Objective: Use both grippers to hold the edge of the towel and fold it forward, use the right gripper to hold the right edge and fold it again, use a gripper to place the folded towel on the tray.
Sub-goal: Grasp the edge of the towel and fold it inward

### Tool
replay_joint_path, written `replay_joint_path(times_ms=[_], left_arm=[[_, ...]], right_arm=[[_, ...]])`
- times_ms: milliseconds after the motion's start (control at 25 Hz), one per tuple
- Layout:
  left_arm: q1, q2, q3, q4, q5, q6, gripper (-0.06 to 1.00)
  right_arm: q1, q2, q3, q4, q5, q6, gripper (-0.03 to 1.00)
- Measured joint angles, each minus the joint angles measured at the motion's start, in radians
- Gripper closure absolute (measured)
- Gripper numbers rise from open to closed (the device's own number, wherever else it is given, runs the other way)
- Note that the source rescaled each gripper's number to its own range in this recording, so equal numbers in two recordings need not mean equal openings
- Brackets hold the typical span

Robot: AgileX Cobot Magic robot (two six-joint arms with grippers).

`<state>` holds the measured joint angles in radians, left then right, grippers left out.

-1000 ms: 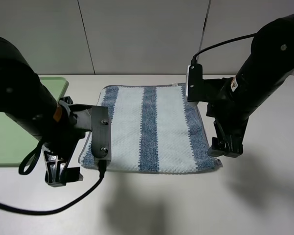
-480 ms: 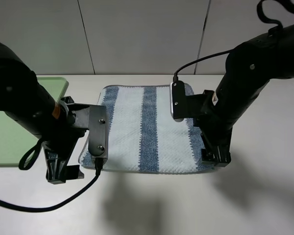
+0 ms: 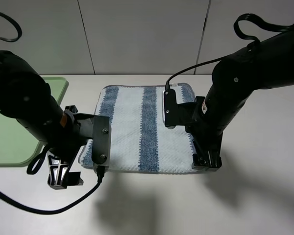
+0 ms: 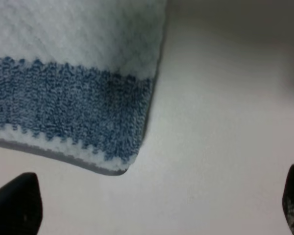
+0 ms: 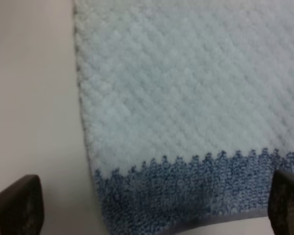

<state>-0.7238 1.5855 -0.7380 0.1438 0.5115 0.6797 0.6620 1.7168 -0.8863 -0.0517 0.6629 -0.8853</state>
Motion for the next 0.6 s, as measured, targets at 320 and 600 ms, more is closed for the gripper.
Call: replay_joint_path(times_ms=[320, 600], left_arm=[[0.003, 0.010, 0.005, 0.016, -0.015, 0.001, -0.04], [0.003, 0.010, 0.010, 0.024, -0.039, 0.002, -0.04]], right_arm=[[-0.014, 0.027, 0.043, -0.022, -0.028, 0.001, -0.03], [-0.014, 0.031, 0.169, -0.049, -0.153, 0.001, -0.03]])
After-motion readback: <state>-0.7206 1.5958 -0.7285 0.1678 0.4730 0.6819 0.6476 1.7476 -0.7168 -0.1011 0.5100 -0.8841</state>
